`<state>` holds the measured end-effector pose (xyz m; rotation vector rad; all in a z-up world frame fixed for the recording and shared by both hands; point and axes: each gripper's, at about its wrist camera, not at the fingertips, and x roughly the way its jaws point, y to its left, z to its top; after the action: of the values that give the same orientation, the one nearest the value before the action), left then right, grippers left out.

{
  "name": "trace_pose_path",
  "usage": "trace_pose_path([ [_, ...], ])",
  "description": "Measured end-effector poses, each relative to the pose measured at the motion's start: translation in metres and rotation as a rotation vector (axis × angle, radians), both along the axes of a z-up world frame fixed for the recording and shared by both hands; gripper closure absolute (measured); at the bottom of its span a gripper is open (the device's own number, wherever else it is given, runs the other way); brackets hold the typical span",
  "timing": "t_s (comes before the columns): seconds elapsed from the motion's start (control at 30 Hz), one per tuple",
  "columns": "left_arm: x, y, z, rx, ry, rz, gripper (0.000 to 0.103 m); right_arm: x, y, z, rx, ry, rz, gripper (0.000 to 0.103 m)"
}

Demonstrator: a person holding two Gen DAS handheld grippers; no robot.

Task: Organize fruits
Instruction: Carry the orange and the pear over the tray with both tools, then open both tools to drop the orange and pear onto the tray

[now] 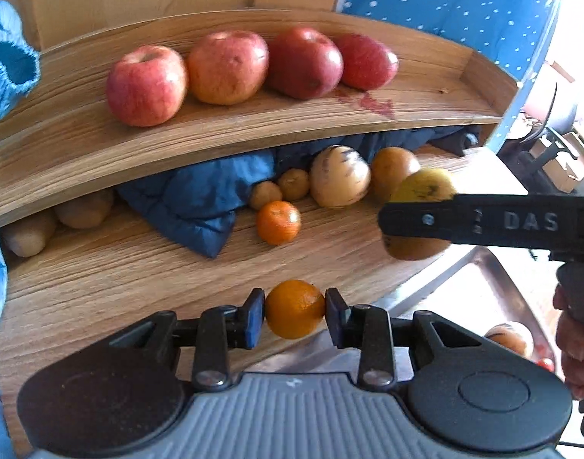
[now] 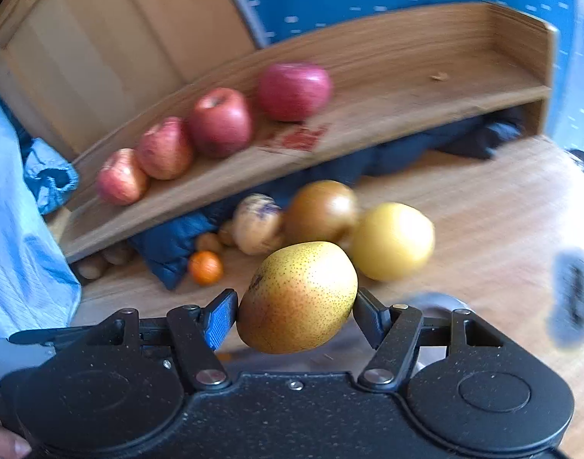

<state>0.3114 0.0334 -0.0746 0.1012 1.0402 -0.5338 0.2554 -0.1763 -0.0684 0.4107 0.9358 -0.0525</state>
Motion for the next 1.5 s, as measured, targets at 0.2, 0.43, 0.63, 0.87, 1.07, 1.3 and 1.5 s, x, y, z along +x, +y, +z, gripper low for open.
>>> trace_pose_path([
  [0.2, -0.012, -0.022, 0.000, -0.055, 0.030, -0.028, 0.066, -0.033, -0.024, -0.005, -0.035, 0.034, -0.014, 0.035],
  [0.43, -0.029, -0.058, -0.003, -0.068, 0.048, -0.086, 0.066, -0.056, -0.039, -0.016, -0.026, 0.065, -0.014, 0.035],
  [0.63, -0.037, -0.080, -0.017, -0.033, 0.120, -0.109, 0.066, -0.062, -0.045, -0.018, -0.009, 0.059, -0.009, 0.036],
  [0.87, -0.038, -0.084, -0.022, -0.017, 0.156, -0.060, 0.066, -0.060, -0.048, -0.018, -0.005, 0.044, 0.017, 0.041],
  [1.07, -0.040, -0.083, -0.020, -0.011, 0.161, -0.035, 0.065, -0.062, -0.045, -0.016, -0.008, 0.030, 0.051, 0.041],
  [1.3, -0.046, -0.075, -0.013, -0.007, 0.138, 0.024, 0.054, -0.076, -0.044, -0.009, -0.004, 0.011, 0.069, 0.025],
  [1.5, -0.058, -0.066, -0.007, 0.013, 0.116, 0.087, 0.037, -0.096, -0.040, 0.002, -0.033, -0.023, 0.112, 0.016],
])
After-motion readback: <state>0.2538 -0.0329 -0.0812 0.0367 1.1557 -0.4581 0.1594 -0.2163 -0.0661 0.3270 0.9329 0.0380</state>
